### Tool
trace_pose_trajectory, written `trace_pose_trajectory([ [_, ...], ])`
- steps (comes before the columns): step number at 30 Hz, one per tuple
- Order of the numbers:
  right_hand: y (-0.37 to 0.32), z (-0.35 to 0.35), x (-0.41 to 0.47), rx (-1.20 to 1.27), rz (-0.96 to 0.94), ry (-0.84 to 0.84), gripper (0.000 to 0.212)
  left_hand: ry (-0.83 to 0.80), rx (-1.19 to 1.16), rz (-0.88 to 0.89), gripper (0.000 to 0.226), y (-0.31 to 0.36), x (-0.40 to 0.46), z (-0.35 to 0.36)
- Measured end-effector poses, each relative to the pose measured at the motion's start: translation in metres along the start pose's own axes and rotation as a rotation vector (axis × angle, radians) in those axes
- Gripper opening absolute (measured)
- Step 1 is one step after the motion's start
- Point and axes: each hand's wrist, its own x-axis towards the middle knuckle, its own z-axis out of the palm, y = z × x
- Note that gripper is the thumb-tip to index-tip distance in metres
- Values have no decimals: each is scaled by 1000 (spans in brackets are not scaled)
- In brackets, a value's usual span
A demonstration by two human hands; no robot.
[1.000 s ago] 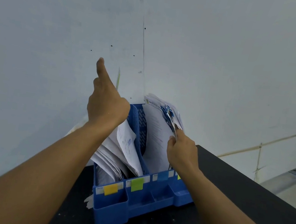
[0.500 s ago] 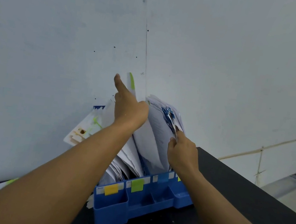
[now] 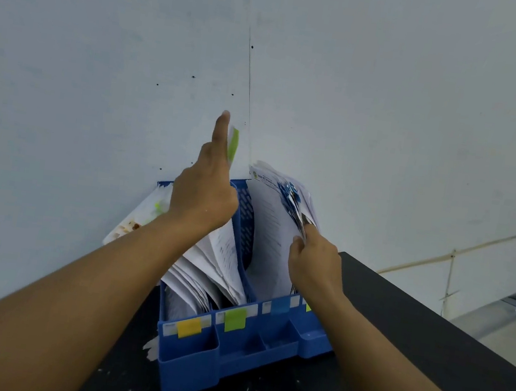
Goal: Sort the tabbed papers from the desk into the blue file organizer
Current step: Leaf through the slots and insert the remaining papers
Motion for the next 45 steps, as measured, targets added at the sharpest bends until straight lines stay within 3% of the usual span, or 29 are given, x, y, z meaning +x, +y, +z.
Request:
trace_pose_trajectory([
  [4,0,0,0,7,3,2,21,-6,44,9,111,1,-5,3],
  [9,-2,0,-1,2,1,-3,19,-31,-89,-240,115,-6,-19,18],
  [12,-2,0,-2,5,0,1,19,-70,-102,-297,114,-10,-29,24],
  [17,-2,0,-2,-12,-2,-1,19,-169,-44,-316,96,-22,-41,23],
  [23,-3,-1,-5,-5,14,-9,20,-109,271,-258,70,-42,-43,-14],
  [28,-4,-2,-9,-63,34,-23,21,40,369,-86,73,-64,-61,-34],
  [31,-7,-2,-11,-90,43,-24,21,-40,480,-16,65,-71,-71,-32],
  [36,-16,0,-14,-103,53,-38,18,-170,497,-23,59,-73,-77,-23],
  [40,-20,1,-16,-107,49,-63,20,-133,487,-98,60,-82,-76,-31],
  [45,-20,6,-22,-119,20,-71,18,-68,247,-143,65,-97,-92,-55],
])
